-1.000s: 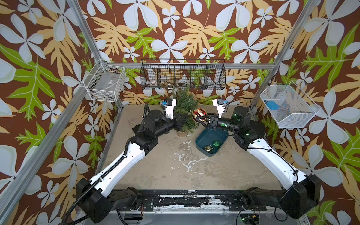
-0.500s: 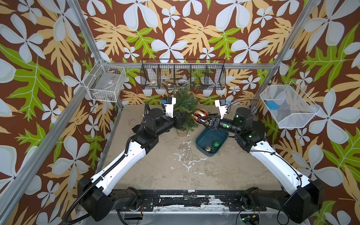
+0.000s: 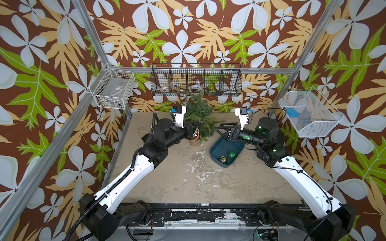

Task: Decorate the small christmas tree with ornaments
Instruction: Hang an ornament on the christmas tree.

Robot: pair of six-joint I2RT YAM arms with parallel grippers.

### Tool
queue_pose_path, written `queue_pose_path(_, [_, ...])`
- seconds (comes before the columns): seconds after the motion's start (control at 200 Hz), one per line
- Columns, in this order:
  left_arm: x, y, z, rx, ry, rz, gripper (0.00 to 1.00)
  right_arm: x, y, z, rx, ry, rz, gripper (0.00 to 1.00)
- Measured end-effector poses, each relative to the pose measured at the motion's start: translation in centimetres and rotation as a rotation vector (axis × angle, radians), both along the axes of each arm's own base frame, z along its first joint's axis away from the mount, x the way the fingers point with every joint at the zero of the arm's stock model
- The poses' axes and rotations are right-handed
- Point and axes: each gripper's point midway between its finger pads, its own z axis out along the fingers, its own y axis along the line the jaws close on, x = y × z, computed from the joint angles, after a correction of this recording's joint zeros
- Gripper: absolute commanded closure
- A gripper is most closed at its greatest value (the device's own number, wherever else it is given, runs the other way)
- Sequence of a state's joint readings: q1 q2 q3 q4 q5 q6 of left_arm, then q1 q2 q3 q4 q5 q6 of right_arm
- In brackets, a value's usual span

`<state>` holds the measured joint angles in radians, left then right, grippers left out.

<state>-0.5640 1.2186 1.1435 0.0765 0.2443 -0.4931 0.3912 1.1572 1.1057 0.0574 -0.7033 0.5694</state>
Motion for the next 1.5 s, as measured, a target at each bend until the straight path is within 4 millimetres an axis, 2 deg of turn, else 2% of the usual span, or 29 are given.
queue_pose_path(0.14, [-0.3,0.2,0.1,-0.004,-0.001,0.0,0.88,-0.2,-0.1,-0.2,-0.004,0.005,-0.004,0.17])
queue_pose_path(0.545, [-1.2,0.7,-0.2,-0.018,0.009,0.002,0.78,-0.9,-0.8,-1.2,-0.032,0.02,-0.028,0.17])
queue_pose_path(0.726, [-1.7,1.1,-0.2,-0.025,0.008,0.003,0.64,-0.8,-1.1,-1.3,-0.044,0.025,-0.046,0.17])
queue_pose_path(0.921, [-2.2,1.6,-0.1,-0.031,0.003,0.011,0.6,-1.1,-1.6,-1.0,-0.057,0.012,-0.068,0.17])
queue_pose_path(1.041, [-2.5,1.9,0.1,-0.035,-0.004,0.018,0.52,-1.3,-1.9,-1.0,-0.065,0.015,-0.083,0.17])
queue_pose_path(1.166, [-2.9,2.4,0.0,-0.031,-0.001,0.031,0.39,-1.4,-2.8,-0.9,-0.078,0.004,-0.138,0.17])
queue_pose_path(1.281, [-3.5,3.0,-0.2,-0.029,0.001,0.045,0.31,-1.4,-4.0,-1.0,-0.1,-0.008,-0.206,0.17])
queue_pose_path(1.496, [-4.7,4.4,-0.9,-0.019,0.006,0.073,0.26,-1.6,-5.9,-1.4,-0.143,-0.011,-0.309,0.17])
